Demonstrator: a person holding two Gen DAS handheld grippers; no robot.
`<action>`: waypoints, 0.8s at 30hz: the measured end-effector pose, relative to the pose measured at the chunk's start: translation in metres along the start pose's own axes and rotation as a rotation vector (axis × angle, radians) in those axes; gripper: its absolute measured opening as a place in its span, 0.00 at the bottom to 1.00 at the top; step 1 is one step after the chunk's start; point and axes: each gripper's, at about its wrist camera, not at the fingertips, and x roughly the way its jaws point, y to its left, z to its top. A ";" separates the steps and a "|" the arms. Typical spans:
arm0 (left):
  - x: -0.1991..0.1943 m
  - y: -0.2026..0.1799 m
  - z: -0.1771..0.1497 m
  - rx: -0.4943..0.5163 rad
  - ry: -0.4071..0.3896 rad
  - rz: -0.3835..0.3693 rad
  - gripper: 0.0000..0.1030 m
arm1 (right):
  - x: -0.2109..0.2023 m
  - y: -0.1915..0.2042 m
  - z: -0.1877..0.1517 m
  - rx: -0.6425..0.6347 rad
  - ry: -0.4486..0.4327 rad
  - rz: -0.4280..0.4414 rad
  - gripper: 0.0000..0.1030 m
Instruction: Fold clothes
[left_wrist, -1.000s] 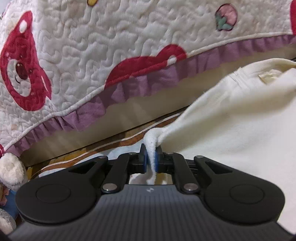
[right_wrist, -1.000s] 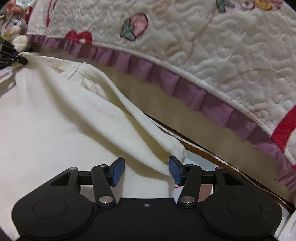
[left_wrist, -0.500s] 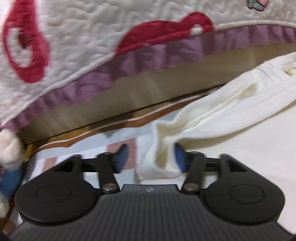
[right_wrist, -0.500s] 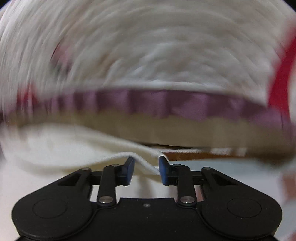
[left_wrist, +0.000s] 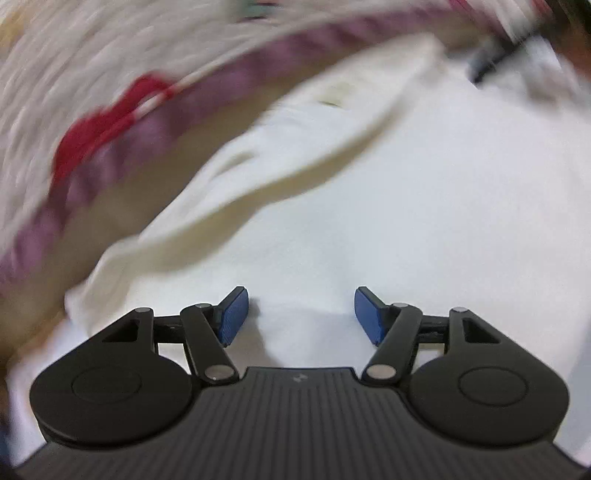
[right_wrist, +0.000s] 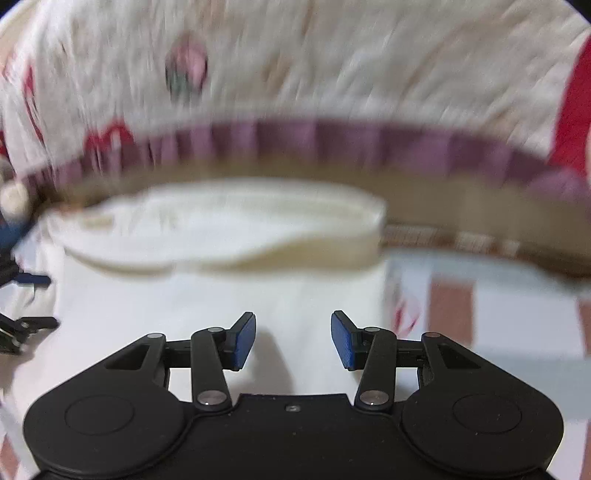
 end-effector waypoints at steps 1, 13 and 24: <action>0.004 -0.006 0.006 0.034 -0.009 0.014 0.61 | 0.006 0.011 0.003 -0.017 0.018 0.009 0.49; 0.067 0.077 0.050 -0.375 -0.094 0.284 0.62 | 0.078 0.048 0.078 -0.024 -0.095 -0.038 0.60; -0.007 0.051 -0.003 -0.433 -0.057 0.152 0.66 | -0.044 -0.015 0.003 0.225 -0.260 0.271 0.60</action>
